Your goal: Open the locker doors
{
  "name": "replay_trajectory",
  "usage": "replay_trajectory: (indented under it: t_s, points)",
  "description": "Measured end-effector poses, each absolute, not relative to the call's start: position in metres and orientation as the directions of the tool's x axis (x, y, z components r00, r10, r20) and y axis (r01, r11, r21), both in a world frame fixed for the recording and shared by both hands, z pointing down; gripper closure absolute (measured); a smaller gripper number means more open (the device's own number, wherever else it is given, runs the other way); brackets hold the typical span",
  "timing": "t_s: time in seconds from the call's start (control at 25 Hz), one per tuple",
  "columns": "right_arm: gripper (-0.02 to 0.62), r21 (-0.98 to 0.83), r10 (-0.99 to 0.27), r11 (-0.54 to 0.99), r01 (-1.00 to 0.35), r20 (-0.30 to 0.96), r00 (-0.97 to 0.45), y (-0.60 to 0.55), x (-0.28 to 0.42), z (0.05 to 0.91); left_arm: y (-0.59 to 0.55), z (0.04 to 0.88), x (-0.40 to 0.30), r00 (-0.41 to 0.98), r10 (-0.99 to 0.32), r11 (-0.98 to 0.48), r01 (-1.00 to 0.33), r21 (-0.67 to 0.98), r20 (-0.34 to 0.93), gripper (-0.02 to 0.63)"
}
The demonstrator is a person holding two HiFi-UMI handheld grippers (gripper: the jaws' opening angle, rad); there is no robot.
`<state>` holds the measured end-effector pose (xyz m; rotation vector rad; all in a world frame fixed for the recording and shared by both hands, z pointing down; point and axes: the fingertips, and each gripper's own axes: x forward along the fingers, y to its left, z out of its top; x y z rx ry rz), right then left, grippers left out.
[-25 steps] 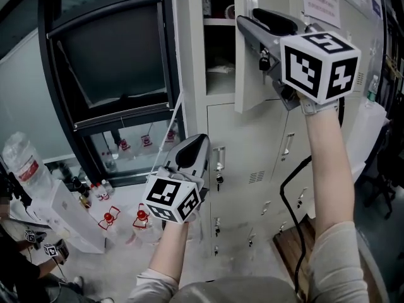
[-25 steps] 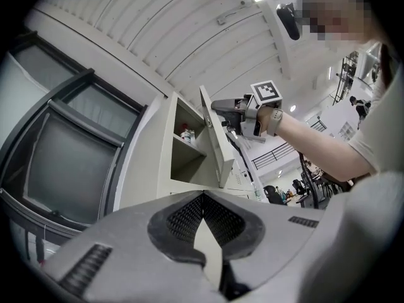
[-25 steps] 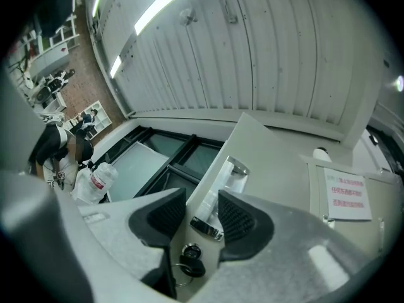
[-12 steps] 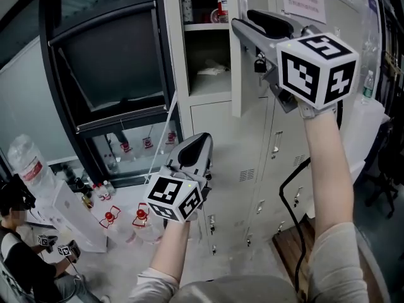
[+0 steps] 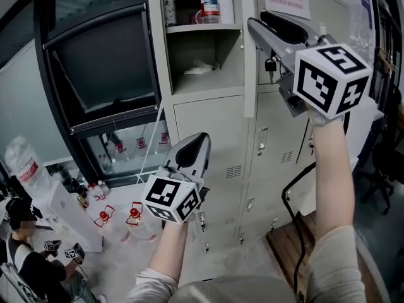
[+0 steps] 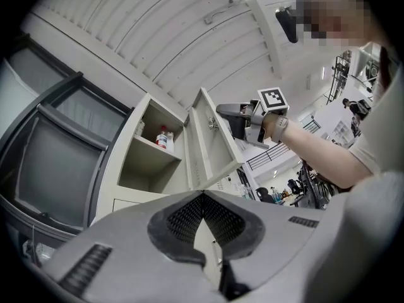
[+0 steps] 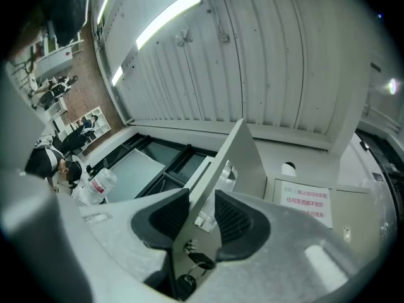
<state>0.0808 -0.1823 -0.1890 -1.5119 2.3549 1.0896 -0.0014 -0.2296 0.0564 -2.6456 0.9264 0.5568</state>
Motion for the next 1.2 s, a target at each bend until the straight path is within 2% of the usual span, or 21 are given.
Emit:
replay_trajectory:
  t_s: [0.8, 1.2]
  points:
    - [0.518, 0.467, -0.782, 0.089, -0.88, -0.515, -0.352, -0.162, 0.234, -0.187, -0.196, 0.064, 0.075, 0.693, -0.555, -0.745, -0.66, -0.095, -0.46, 0.607]
    - [0.545, 0.463, -0.792, -0.009, -0.886, -0.544, -0.276, -0.175, 0.267, -0.185, -0.198, 0.064, 0.083, 0.678, -0.58, -0.721, -0.685, -0.102, -0.451, 0.607]
